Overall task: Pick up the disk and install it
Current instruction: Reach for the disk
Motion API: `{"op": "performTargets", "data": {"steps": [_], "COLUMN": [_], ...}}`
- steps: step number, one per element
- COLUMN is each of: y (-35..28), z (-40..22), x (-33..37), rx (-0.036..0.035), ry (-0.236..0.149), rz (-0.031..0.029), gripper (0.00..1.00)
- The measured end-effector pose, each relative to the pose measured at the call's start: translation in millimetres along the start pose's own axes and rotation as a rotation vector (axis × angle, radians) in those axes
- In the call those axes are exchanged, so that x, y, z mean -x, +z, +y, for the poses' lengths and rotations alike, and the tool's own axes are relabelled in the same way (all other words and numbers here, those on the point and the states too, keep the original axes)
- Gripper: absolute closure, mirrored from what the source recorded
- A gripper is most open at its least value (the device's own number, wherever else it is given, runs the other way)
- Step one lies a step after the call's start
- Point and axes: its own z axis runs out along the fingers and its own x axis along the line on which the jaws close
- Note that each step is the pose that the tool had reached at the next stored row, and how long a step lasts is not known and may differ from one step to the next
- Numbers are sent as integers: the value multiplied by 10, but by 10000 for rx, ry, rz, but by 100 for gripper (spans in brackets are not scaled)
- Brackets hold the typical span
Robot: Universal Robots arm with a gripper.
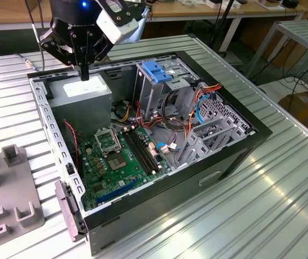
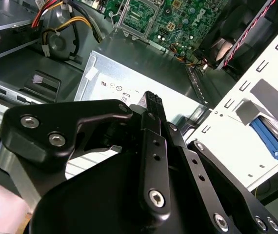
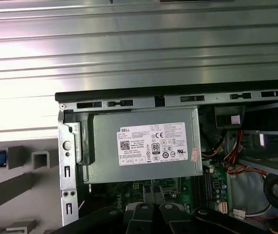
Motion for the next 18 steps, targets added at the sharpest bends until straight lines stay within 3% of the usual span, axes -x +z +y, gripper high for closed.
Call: {"op": "performTargets", "data": {"steps": [18], "y": [-4], "z": [-10], "x": [-139], "rx": [0], "ry": [0], "rz": [0], "gripper": [90]}}
